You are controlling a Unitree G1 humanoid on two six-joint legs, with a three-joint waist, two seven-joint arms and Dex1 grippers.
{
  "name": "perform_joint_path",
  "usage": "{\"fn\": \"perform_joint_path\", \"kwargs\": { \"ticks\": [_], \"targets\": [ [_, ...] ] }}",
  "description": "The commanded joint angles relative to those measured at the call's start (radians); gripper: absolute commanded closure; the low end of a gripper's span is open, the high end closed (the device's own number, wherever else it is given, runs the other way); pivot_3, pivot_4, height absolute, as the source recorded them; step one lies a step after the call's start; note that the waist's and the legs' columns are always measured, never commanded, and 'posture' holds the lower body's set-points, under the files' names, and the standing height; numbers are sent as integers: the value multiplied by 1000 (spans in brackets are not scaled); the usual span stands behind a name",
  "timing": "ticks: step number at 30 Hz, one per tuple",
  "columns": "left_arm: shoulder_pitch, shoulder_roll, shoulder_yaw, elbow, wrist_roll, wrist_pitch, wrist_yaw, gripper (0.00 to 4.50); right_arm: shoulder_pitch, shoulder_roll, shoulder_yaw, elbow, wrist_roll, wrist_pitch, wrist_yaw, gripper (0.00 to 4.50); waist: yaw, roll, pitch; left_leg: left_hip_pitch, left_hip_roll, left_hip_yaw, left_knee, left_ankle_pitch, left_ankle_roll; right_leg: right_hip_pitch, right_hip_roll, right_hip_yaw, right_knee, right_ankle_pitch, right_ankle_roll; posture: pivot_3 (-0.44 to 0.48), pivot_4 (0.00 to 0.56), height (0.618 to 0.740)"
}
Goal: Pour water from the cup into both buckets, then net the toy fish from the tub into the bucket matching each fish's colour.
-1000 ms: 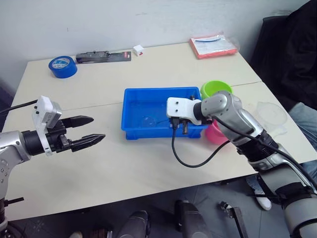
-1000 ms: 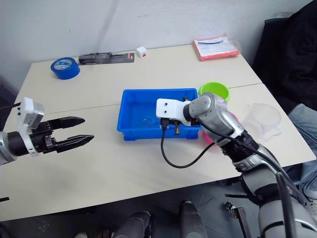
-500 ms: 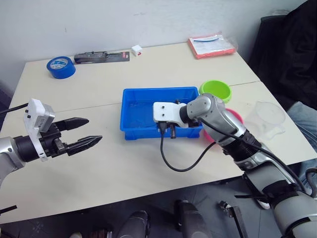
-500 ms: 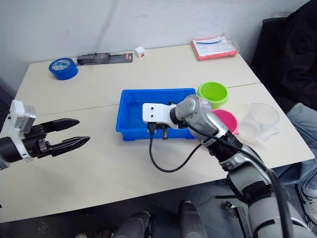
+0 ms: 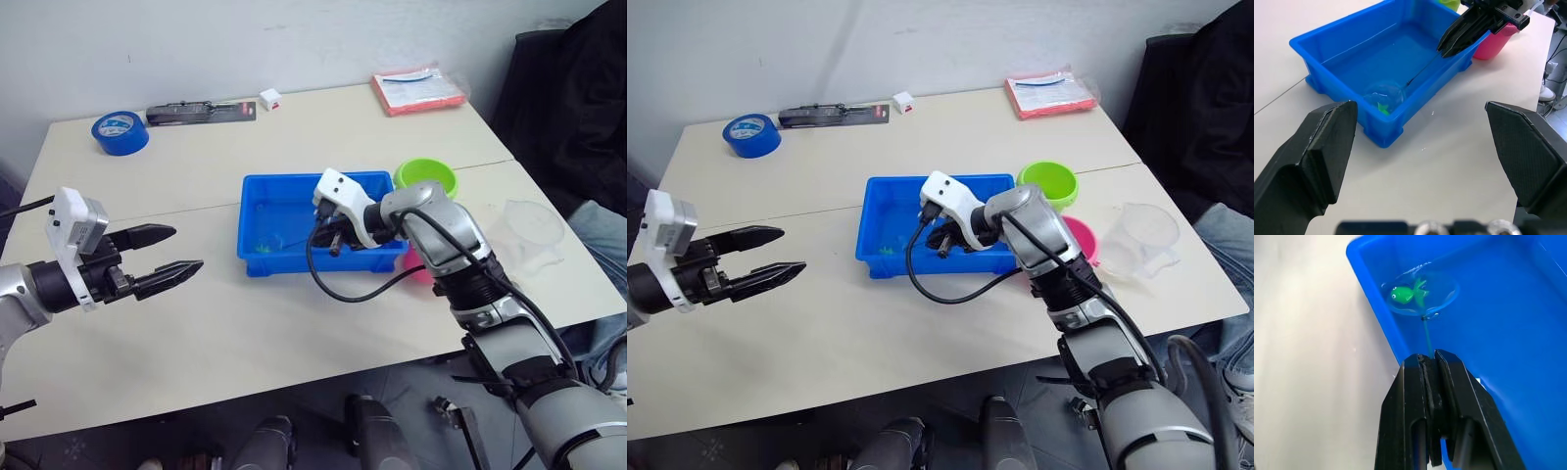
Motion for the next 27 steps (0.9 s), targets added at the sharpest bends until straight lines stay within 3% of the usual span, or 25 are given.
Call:
{"fn": "perform_joint_path", "kwargs": {
  "ticks": [1, 7, 16, 27],
  "targets": [
    [-35, 10, -16, 18, 0, -34, -10, 0, -16, -15, -66, -62, 54, 41, -35, 3710, 1, 0, 0, 0, 0, 0, 0, 0, 0, 0, 0, 0, 0, 0, 0, 0, 150, 740],
    [-86, 11, -75, 68, 17, -75, -29, 0, 0, -38, -124, -93, 106, 87, -97, 3710, 2, 0, 0, 0, 0, 0, 0, 0, 0, 0, 0, 0, 0, 0, 0, 0, 150, 740],
    [-270, -27, -255, 231, 112, -200, -87, 0, 72, -108, -221, -215, 168, 160, -206, 3710, 5, 0, 0, 0, -1, 0, 1, 0, 0, 0, -1, -1, 0, 0, 0, 0, 150, 740],
    [-432, -129, -396, 375, 193, -303, -153, 0, 153, -195, -511, -414, 271, 280, -355, 3710, 5, 0, 0, 0, -1, 0, 0, 0, 0, 0, -1, -3, 1, 0, 0, 0, 150, 740]
  ]
}}
